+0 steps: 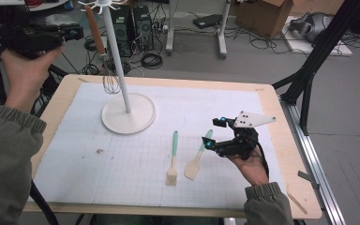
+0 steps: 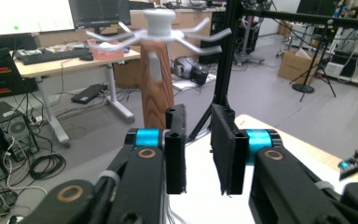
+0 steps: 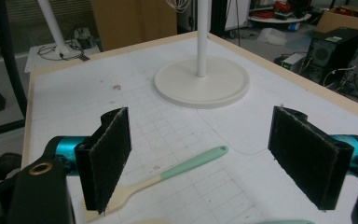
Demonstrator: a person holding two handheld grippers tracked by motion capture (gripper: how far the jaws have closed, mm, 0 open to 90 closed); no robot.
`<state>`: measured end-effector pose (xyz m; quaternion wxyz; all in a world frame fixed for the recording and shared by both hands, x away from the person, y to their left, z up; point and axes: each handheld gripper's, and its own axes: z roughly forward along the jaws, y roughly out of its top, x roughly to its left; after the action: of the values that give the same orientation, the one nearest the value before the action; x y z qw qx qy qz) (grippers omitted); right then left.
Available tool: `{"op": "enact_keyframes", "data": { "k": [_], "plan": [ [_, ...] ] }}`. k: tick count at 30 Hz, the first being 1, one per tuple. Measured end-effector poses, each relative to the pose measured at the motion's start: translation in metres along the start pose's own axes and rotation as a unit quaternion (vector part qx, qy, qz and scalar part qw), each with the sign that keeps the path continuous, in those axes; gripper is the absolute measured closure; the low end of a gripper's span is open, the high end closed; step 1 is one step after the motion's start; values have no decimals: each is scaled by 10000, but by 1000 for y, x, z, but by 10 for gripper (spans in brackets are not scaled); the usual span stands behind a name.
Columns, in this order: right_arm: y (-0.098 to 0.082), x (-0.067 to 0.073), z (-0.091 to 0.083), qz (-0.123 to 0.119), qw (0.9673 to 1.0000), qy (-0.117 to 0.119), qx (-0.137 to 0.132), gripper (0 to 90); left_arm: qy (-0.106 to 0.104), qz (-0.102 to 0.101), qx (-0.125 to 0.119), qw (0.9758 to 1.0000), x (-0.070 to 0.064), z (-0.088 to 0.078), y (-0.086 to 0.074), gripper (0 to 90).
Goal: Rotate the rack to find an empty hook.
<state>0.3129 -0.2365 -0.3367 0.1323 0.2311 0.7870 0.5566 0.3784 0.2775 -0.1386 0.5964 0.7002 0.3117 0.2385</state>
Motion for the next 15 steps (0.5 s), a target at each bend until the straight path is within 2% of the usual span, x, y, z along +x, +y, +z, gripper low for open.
{"op": "enact_keyframes", "data": {
  "k": [6, 15],
  "plan": [
    [0, 1, 0, -16, 10000, -39, 6, 198, -77, 33, 19, 10000, -7, -9, -18, 669],
    [-3, 0, -4, 5, 9999, -115, 38, 194, -164, 63, 235, 9996, -15, -14, -38, 540]
  ]
}}
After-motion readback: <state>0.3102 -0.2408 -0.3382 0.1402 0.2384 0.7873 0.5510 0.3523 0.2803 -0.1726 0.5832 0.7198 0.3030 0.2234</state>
